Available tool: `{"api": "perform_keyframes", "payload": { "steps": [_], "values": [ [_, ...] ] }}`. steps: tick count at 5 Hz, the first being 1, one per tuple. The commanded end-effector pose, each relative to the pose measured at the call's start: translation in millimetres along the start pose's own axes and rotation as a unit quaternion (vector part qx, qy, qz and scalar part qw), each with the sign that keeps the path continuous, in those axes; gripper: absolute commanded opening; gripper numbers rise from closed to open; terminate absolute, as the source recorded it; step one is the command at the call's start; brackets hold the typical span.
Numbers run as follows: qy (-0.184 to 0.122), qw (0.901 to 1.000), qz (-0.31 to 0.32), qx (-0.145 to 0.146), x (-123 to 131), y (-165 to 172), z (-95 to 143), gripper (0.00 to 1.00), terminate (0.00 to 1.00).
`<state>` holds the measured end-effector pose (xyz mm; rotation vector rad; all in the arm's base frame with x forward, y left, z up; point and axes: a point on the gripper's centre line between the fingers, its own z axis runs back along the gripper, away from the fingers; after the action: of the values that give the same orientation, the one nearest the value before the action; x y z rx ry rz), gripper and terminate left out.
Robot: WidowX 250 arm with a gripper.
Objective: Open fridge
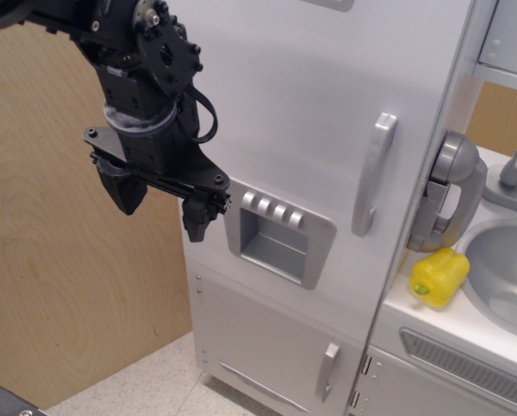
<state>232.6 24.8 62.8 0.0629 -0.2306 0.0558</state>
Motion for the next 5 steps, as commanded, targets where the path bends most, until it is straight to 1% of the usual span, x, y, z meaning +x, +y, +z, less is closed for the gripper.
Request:
{"api": "perform_keyframes", "payload": {
  "steps": [1, 2, 3, 4, 5],
  "values": [
    [0.000, 1.0000, 0.000, 0.000, 0, 0, 0, 1.00, 0.00],
    [-0.016, 0.9996, -0.021, -0.007, 23, -27, -3, 1.00, 0.00],
    [-0.054, 0.9976, -0.034, -0.028, 41, -53, -2, 1.00, 0.00],
    [-0.072, 0.9963, -0.038, -0.029, 55, -74, 0, 1.00, 0.00],
    [-0.073, 0.9963, -0.033, -0.032, 73, -95, 4, 1.00, 0.00]
  ]
}}
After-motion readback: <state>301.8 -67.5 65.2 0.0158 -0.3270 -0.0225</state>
